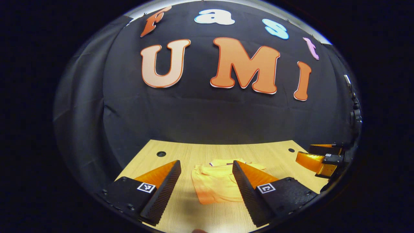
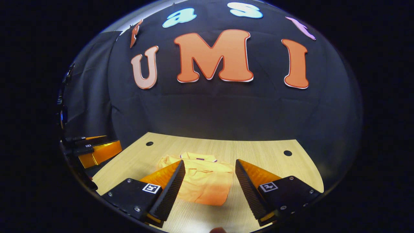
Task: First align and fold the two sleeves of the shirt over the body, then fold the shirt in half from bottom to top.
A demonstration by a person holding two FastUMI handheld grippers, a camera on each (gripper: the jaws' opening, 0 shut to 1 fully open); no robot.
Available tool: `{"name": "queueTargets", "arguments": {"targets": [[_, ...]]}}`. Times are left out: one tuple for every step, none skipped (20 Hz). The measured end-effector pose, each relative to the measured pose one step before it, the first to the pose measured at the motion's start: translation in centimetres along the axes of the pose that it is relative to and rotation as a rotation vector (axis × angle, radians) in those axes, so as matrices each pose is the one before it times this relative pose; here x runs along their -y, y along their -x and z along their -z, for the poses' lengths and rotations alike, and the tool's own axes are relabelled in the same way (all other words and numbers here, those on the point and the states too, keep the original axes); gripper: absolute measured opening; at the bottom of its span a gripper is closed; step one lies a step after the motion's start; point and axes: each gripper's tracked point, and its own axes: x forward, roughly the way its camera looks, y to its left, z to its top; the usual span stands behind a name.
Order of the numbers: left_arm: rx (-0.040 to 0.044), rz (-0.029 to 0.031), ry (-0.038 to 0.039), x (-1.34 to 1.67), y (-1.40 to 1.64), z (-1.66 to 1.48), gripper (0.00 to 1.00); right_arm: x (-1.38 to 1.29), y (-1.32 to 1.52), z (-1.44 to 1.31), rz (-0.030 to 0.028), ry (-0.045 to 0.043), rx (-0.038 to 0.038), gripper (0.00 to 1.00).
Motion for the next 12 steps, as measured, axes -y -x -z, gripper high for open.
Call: {"name": "queueTargets", "arguments": {"targets": [[0.00230,-0.01183,-0.00167,-0.024,1.197,0.342,0.98,-0.121,1.005,0.019,-0.00212,0.01293,0.02243,0.95],[0.00418,-0.00279,0.00912,0.150,1.292,0.375,0.98,-0.242,0.989,0.208,-0.00627,0.01294,0.01329,0.95],[0.01083,0.00416,0.01479,0.225,1.095,0.052,0.98,-0.296,1.007,0.072,-0.00870,0.00679,0.01302,0.95],[0.01114,0.00204,0.01913,0.137,0.941,0.176,0.98,-0.363,0.978,0.139,-0.00963,-0.00005,0.01353,0.95],[0.01468,0.02494,0.02986,0.647,1.171,0.202,0.98,-0.403,1.120,0.006,-0.01433,-0.00487,0.01570,0.95],[0.01342,0.01431,0.01972,0.622,1.262,0.037,0.98,-0.396,0.893,0.008,-0.01248,-0.00494,0.01471,0.95],[0.00548,-0.00069,-0.00214,0.108,0.822,0.397,0.98,-0.241,0.722,0.089,-0.00923,-0.00301,0.01605,0.95],[0.00046,-0.00701,-0.01827,0.059,0.843,0.398,0.98,-0.212,0.783,-0.088,-0.00322,0.00375,0.01807,0.95],[0.00208,-0.00129,-0.00867,0.173,1.081,0.295,0.98,-0.153,0.498,0.363,-0.00146,0.00445,0.00555,0.95],[0.00075,0.00557,0.00065,0.407,0.814,0.290,0.98,-0.105,0.506,0.293,-0.00170,0.00375,0.00190,0.94],[0.00625,-0.00184,-0.00460,0.181,0.889,0.249,0.98,0.032,0.474,0.171,0.00041,0.00411,0.00080,0.95],[0.01029,-0.00041,-0.01180,0.173,0.625,0.065,0.98,-0.135,0.397,0.255,-0.00598,0.00408,-0.00102,0.95]]}}
